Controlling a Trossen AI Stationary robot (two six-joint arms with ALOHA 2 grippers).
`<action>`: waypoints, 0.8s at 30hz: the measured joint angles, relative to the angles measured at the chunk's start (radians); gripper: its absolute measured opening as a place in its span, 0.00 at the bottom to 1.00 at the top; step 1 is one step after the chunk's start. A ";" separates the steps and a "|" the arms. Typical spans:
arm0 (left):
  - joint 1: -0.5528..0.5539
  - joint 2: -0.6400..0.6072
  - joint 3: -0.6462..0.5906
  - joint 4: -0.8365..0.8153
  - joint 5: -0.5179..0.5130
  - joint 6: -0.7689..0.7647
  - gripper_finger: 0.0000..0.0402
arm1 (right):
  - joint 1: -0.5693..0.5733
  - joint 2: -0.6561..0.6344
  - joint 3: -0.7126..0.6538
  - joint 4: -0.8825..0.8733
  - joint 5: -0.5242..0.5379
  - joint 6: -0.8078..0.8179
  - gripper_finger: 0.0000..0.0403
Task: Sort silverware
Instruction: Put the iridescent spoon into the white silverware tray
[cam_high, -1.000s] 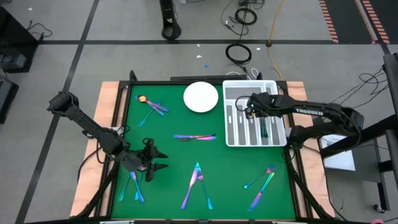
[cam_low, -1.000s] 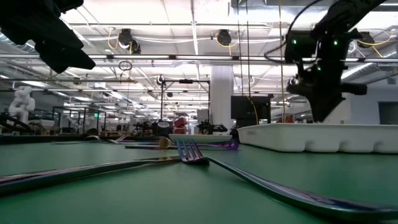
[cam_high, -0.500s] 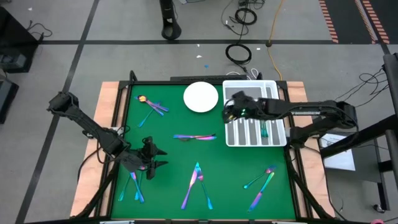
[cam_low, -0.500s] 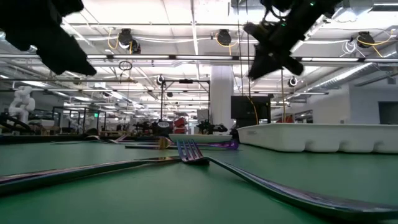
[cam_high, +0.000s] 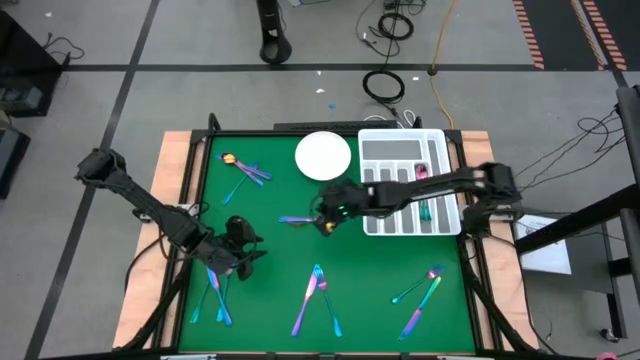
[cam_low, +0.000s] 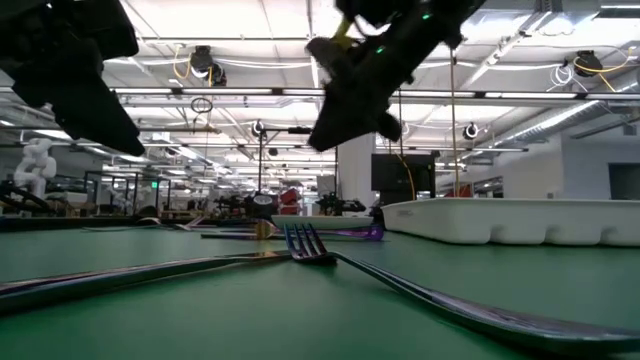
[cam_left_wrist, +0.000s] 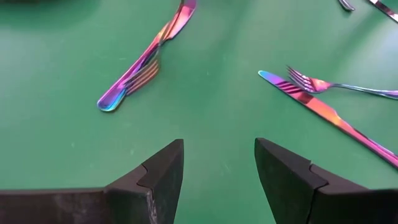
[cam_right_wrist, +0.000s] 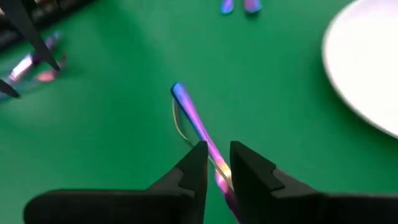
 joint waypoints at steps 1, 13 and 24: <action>0.002 0.000 0.000 -0.002 0.000 -0.006 0.49 | 0.003 0.034 0.025 0.001 0.000 -0.012 0.15; 0.043 0.000 0.000 -0.061 -0.140 -0.012 0.49 | -0.013 0.277 0.248 -0.048 0.000 -0.094 0.15; 0.096 0.000 0.000 -0.208 -0.333 -0.217 0.49 | -0.092 0.340 0.417 -0.061 -0.056 -0.218 0.15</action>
